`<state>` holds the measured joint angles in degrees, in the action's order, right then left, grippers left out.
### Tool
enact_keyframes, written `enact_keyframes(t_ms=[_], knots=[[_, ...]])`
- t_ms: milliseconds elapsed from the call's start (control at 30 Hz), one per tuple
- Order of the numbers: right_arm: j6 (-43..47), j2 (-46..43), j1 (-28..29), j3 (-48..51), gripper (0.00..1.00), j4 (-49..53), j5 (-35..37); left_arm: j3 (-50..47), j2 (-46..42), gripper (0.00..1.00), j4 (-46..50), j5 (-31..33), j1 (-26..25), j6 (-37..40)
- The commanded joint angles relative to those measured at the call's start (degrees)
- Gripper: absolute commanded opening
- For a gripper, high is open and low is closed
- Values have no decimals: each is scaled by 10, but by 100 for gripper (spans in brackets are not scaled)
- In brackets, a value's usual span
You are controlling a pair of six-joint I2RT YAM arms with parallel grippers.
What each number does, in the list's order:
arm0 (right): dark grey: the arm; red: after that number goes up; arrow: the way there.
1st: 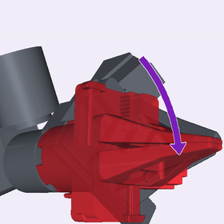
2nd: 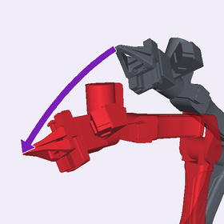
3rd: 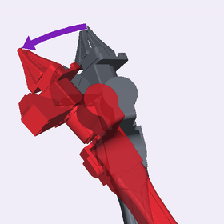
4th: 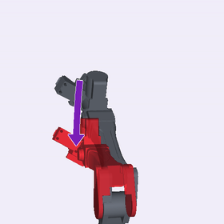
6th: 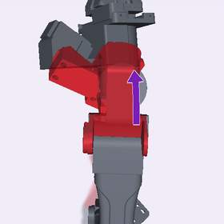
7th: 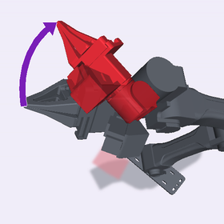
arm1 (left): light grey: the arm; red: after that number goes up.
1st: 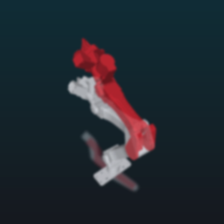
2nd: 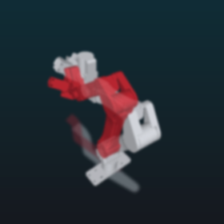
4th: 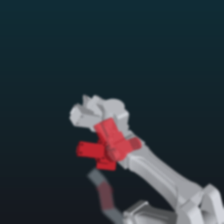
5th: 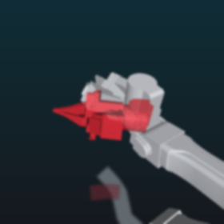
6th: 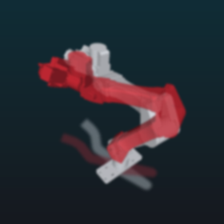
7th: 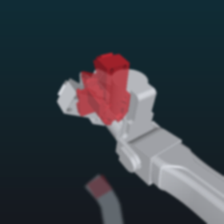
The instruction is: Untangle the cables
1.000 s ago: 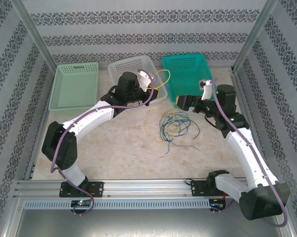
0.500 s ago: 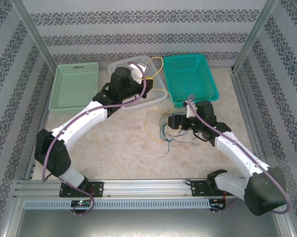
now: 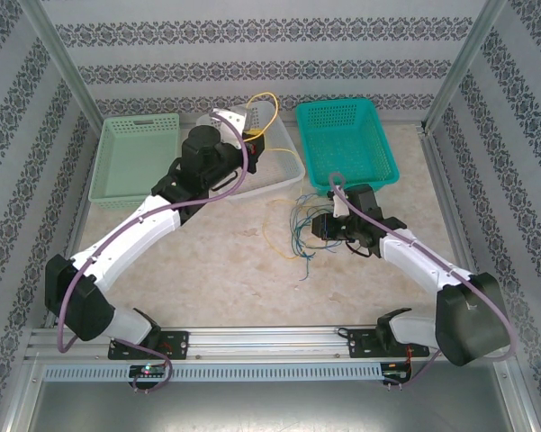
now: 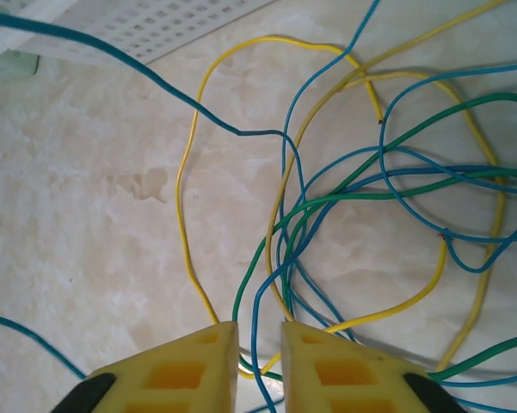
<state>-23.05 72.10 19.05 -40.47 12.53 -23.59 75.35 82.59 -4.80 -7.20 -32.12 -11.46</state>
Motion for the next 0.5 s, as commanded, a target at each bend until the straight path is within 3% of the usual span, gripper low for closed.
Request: enact_keyframes(t_ms=[0,133,333,467], knots=[[19,-32,12,-9,47,-11,-10,-21,-15,0,-41,5,5,-21],[-20,-76,18,13,63,-55,-35,-37,-19,0,-47,9,5,-32],[-72,-58,79,23,71,-113,-54,-53,-13,0,-57,7,4,-43],[-100,-23,104,12,70,-144,-35,-56,-12,0,-64,3,4,-51]])
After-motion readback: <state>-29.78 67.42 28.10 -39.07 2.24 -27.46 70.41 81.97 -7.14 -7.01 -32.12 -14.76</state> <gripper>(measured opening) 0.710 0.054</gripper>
